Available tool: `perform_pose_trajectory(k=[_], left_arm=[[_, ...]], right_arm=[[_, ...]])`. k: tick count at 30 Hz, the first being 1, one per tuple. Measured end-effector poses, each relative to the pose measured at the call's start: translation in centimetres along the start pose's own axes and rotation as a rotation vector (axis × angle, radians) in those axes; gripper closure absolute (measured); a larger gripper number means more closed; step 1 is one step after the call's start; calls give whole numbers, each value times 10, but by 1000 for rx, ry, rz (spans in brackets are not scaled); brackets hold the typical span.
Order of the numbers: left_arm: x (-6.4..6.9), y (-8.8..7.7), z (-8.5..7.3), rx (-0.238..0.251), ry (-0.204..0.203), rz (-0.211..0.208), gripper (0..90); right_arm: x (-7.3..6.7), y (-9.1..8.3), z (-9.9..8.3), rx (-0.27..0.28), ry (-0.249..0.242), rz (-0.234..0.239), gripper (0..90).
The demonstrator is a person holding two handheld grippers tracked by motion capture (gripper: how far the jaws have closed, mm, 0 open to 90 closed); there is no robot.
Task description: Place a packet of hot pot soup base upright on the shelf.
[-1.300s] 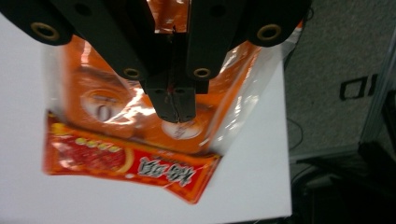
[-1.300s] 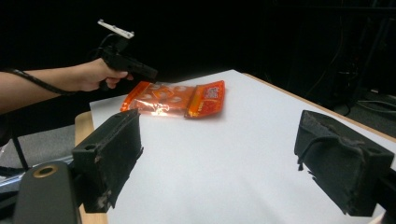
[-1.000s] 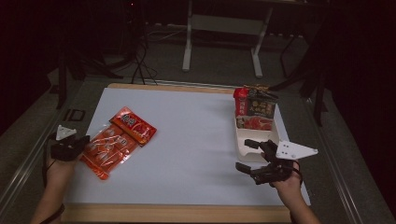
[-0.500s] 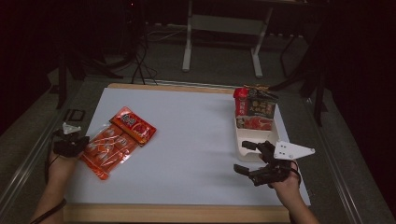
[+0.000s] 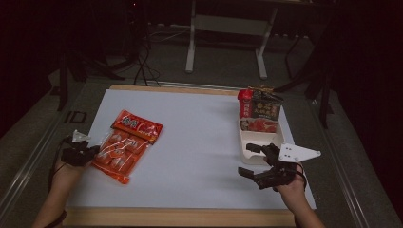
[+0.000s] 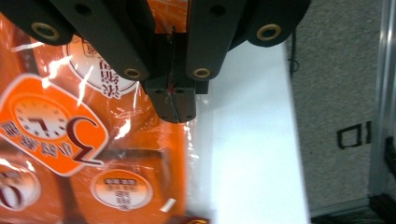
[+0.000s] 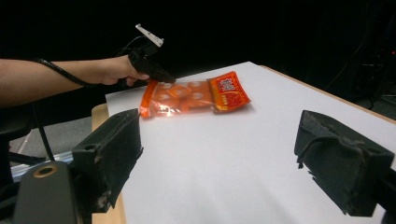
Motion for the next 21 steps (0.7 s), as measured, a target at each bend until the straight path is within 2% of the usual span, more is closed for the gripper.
perform_pose_trajectory(k=[3,7,12,17,21], left_arm=[[10,-3,1,-17,11,-27,900],[25,-5,3,-24,29,-42,900],[48,-7,6,-20,70,-106,900],[66,-7,10,-9,63,-141,900],[82,-8,14,-5,87,-170,900]], right_arm=[[0,0,0,-1,1,0,143],[0,0,0,-1,3,3,143],[0,1,-1,-9,5,3,143],[-1,2,-1,-11,5,5,143],[-1,3,-2,-13,4,8,143]])
Point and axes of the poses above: each handheld gripper's, and its own axes: y roughly forward along the jaws, z roughly out of its top, x roughly to its right, the point moved 5 cm from there along y, roughly forward along the jaws, and after that the axes turned 11 degrees about y, right-handed, at the moved point
